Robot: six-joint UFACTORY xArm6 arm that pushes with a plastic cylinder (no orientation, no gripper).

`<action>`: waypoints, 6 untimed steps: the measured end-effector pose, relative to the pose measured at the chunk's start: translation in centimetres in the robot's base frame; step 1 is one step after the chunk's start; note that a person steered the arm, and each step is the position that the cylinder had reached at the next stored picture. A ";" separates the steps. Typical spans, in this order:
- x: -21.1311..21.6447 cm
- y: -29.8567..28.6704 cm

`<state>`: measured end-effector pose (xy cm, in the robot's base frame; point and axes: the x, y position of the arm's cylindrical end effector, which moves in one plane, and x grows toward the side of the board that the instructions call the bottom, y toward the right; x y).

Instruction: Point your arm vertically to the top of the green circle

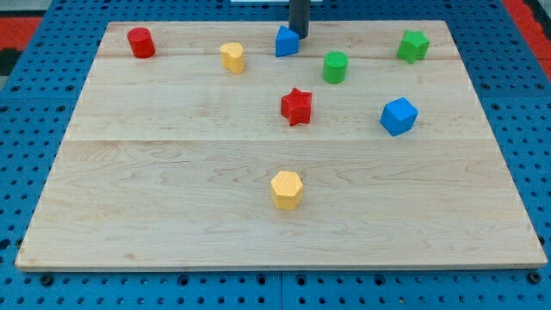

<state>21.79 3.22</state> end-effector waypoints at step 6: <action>-1.2 7.2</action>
